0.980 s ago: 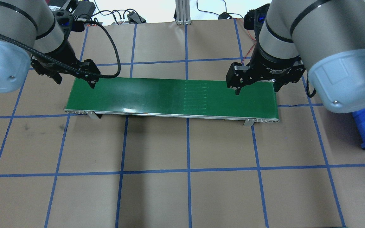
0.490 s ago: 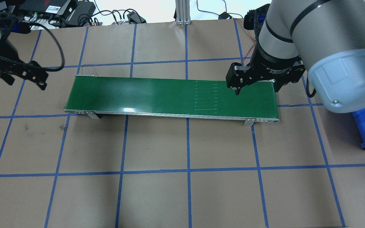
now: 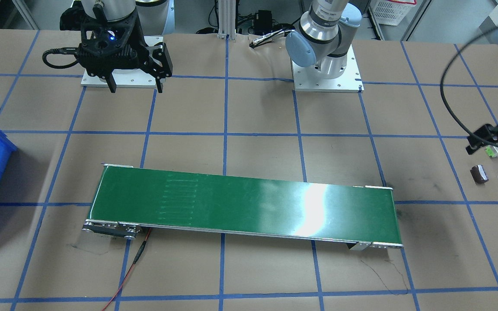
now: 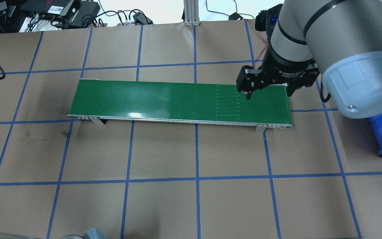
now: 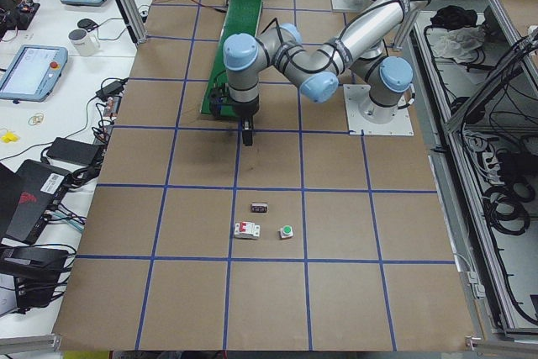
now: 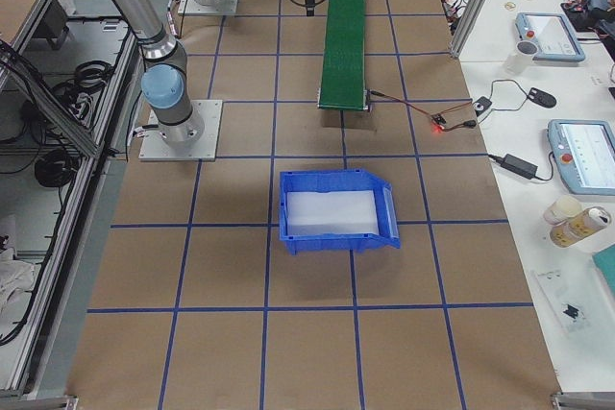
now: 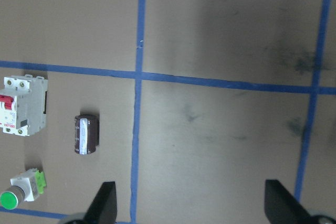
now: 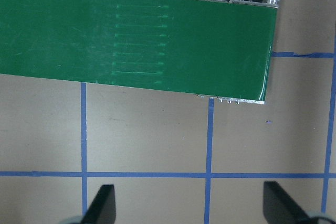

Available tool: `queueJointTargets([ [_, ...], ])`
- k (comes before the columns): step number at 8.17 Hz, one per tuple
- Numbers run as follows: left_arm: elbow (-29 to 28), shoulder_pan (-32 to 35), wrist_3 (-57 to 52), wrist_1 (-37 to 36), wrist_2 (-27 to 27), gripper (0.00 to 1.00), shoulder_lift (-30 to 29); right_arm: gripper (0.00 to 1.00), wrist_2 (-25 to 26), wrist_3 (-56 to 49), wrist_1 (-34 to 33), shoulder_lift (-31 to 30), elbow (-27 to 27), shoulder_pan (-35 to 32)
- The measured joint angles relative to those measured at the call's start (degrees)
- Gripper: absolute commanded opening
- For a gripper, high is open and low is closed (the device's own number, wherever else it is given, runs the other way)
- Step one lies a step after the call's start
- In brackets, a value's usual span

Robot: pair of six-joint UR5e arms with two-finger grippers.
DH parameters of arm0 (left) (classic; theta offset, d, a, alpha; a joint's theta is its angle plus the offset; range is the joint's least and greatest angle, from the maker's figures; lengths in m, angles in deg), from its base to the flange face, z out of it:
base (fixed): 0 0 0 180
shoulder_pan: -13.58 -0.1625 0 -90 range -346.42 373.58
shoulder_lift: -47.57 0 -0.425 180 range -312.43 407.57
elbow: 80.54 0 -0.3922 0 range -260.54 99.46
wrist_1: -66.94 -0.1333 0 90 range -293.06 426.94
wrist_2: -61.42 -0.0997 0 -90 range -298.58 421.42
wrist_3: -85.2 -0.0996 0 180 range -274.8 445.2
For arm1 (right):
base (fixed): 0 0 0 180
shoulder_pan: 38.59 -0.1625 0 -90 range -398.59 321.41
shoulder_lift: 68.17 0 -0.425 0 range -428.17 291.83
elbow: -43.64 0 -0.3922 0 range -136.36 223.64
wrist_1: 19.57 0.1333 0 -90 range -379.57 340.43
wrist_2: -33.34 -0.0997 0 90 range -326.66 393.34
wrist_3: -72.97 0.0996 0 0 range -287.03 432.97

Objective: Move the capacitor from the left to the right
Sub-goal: 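Move the left gripper off the belt toward the brown capacitor beside it, then lower the left gripper and grasp the brown capacitor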

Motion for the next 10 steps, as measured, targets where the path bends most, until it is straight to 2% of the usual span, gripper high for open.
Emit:
queueJointTargets([
  [2,0.01,-4.49,-2.01,-4.48,0.06,1.00,-5.33,1.00,0.00,0.00,0.00,0.00,0.00,0.00],
  [6,0.11,-9.06,-3.92,-8.09,0.23,1.00,-12.92,1.00,0.00,0.00,0.00,0.00,0.00,0.00],
  [10,0.08,-10.33,-6.73,-9.97,-0.36,1.00,-16.44,1.00,0.01,0.00,0.00,0.00,0.03,0.00],
])
